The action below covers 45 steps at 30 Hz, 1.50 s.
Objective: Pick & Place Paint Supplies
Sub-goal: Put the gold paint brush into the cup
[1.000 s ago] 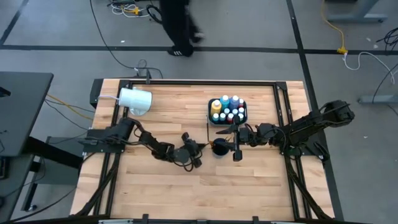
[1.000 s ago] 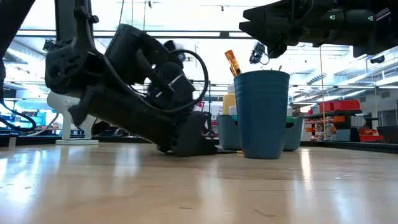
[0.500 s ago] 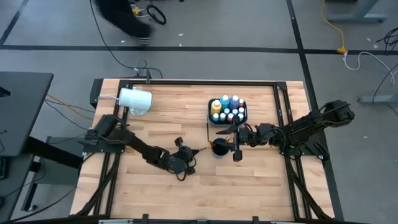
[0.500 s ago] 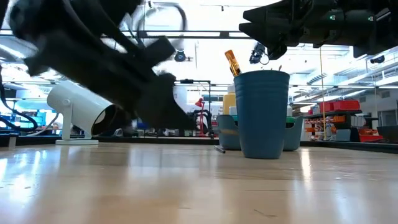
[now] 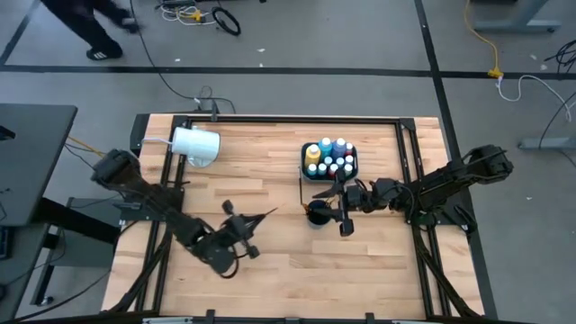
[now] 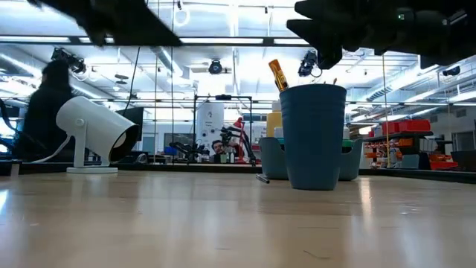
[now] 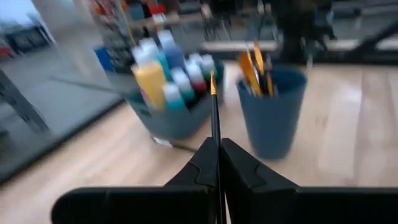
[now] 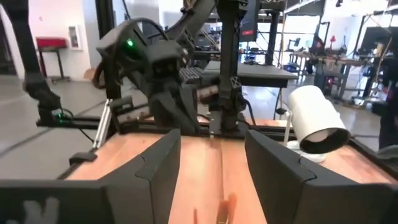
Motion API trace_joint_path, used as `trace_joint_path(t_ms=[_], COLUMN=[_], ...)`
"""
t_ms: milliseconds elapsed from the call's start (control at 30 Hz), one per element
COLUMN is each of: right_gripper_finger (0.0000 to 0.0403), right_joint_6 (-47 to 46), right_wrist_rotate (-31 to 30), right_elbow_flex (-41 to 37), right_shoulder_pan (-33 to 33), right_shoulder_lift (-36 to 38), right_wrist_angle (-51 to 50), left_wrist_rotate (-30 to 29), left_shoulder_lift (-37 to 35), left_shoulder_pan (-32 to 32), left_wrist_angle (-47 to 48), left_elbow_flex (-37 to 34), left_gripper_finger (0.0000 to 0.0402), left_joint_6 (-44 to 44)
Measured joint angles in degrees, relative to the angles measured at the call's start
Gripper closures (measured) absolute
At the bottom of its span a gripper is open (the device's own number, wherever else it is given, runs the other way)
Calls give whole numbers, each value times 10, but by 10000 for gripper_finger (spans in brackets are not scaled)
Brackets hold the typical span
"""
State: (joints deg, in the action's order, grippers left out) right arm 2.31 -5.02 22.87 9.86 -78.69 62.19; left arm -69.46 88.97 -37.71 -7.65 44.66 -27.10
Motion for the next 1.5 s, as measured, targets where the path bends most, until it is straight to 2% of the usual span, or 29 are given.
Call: trace_joint_path(t_ms=[100, 200, 433, 567, 767, 1033, 1500], right_gripper_finger=[218, 218, 218, 218, 218, 224, 340], right_joint_6=[-30, -34, -61, -50, -48, -46, -44], right_wrist_rotate=[0, 11, 31, 35, 88, 104, 106], right_elbow_flex=[12, 39, 118, 152, 192, 204, 204], right_shoulder_pan=[-1, -1, 0, -1, 0, 0, 0], right_shoulder_lift=[0, 0, -55, -82, -100, -102, -102], right_wrist_angle=[1, -20, -54, -51, -51, -54, -53], left_wrist_rotate=[-57, -73, -39, -4, 11, 12, 12], left_shoulder_lift=[-24, -31, -31, -31, -31, -31, -31], left_shoulder_pan=[-25, -39, -39, -39, -38, -38, -31], left_wrist_angle=[-37, -111, -312, -366, -373, -373, -372], left_elbow_flex=[0, 0, 0, 0, 0, 0, 0], left_gripper_finger=[391, 391, 392, 392, 392, 392, 400], left_joint_6=[50, 139, 359, 423, 438, 440, 440])
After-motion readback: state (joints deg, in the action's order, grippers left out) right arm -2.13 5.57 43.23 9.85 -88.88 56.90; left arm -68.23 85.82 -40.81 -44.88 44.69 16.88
